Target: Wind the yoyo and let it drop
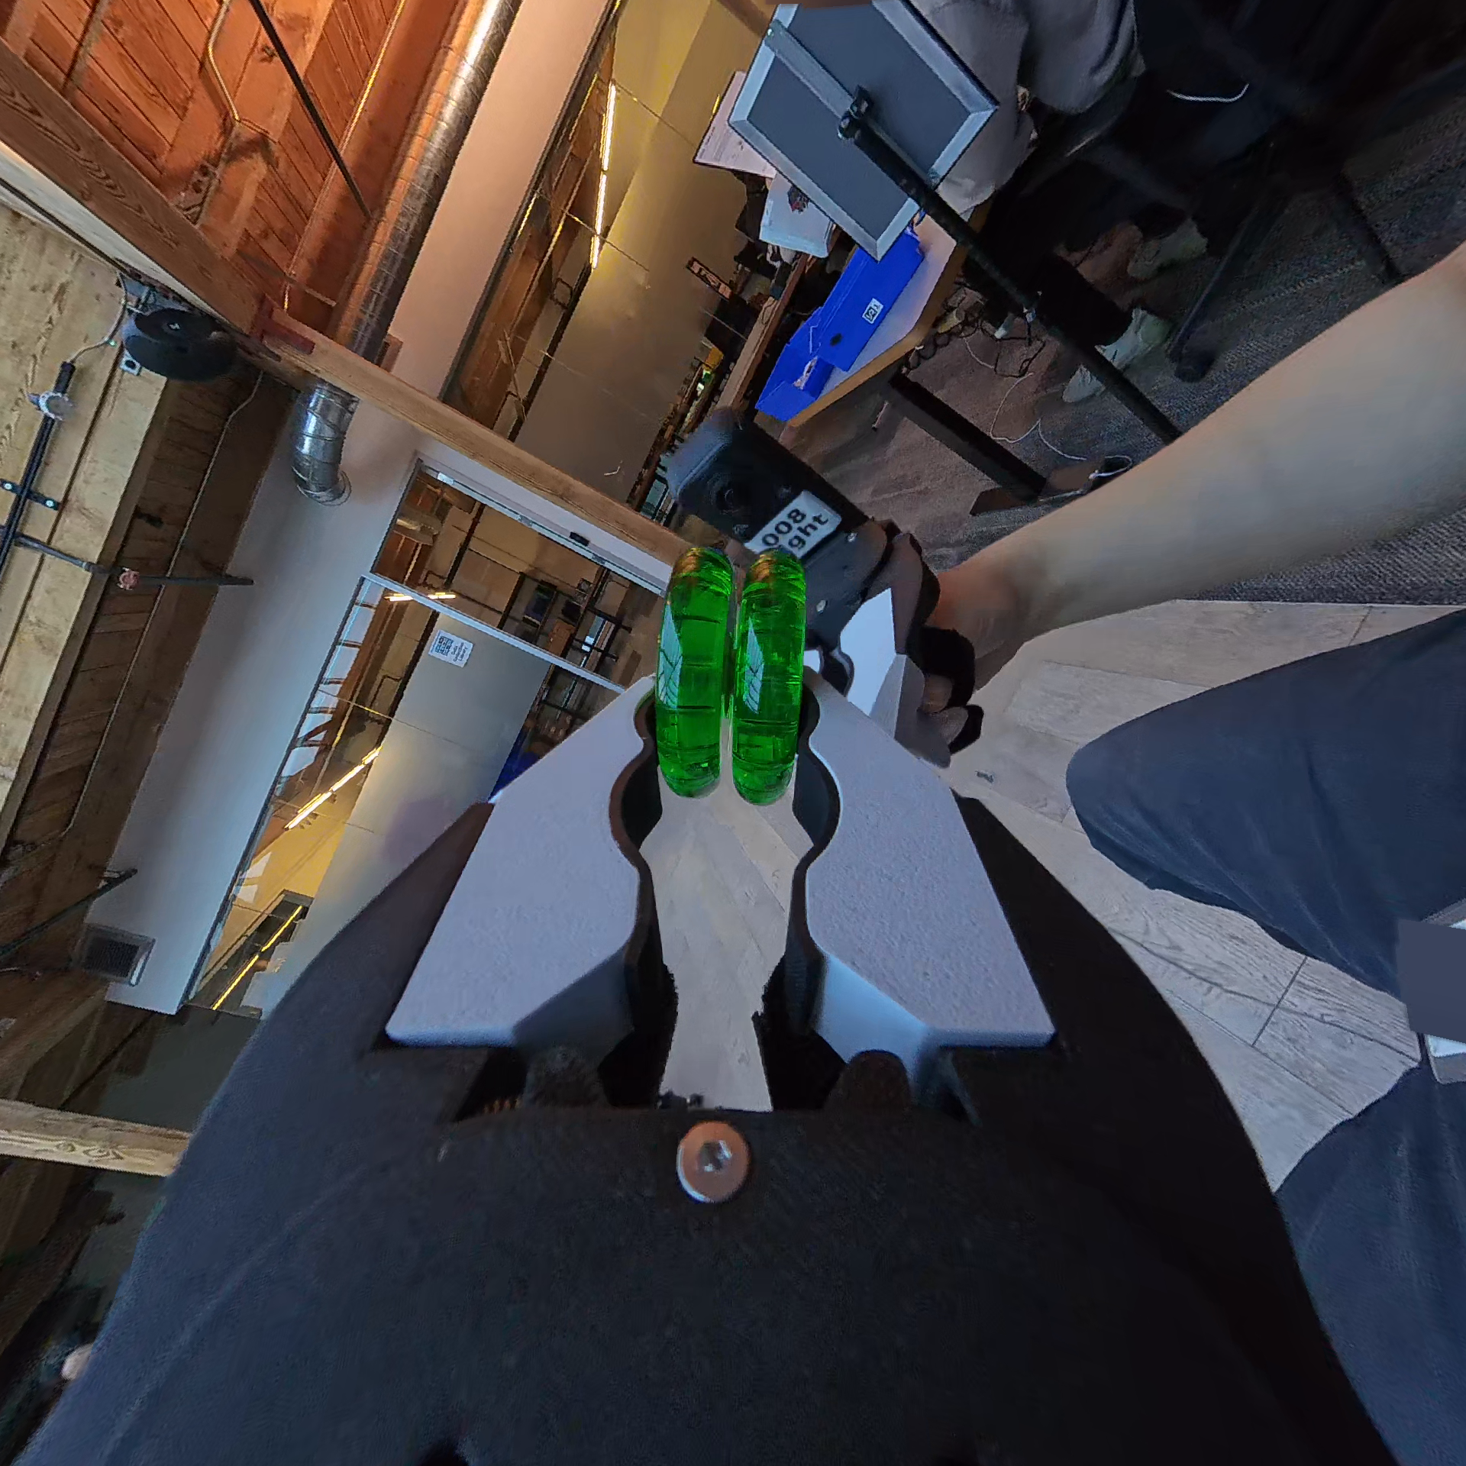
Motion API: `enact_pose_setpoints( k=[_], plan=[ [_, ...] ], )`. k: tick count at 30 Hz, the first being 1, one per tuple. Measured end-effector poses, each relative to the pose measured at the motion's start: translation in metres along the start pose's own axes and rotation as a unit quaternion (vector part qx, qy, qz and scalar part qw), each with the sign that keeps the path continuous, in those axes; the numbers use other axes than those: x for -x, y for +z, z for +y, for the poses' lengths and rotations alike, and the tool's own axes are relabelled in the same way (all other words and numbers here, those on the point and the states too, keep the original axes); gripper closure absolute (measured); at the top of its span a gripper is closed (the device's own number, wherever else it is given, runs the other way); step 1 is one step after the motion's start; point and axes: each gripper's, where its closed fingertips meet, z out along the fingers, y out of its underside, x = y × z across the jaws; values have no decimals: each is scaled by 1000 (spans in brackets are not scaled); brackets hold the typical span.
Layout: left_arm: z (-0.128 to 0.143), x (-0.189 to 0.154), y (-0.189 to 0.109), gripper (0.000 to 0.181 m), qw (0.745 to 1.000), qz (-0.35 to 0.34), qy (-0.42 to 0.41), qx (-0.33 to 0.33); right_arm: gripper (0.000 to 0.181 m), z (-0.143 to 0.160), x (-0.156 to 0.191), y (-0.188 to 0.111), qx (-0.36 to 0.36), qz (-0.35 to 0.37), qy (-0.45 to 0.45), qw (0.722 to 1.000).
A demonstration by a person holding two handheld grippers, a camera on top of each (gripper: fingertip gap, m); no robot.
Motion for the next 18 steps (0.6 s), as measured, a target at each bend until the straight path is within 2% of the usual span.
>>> enact_pose_setpoints(
  k=[4, 10, 14, 18],
  plan=[
    [11, 1, -2, 154, 1000, -7, 5, 25, 181, -32, -3, -22, -3, 46, -43, 998],
    [19, 3, 1, 154, 999, -13, -7, 33, 181, -85, 8, -49, 42, 105, -142, 983],
    [22, 3, 3, 154, 999, -17, 2, 44, 181, -117, 28, -51, 52, 110, -204, 971],
    [23, 3, 4, 153, 999, -16, 5, 48, 181, -123, 37, -46, 87, 121, -254, 956]
  ],
)
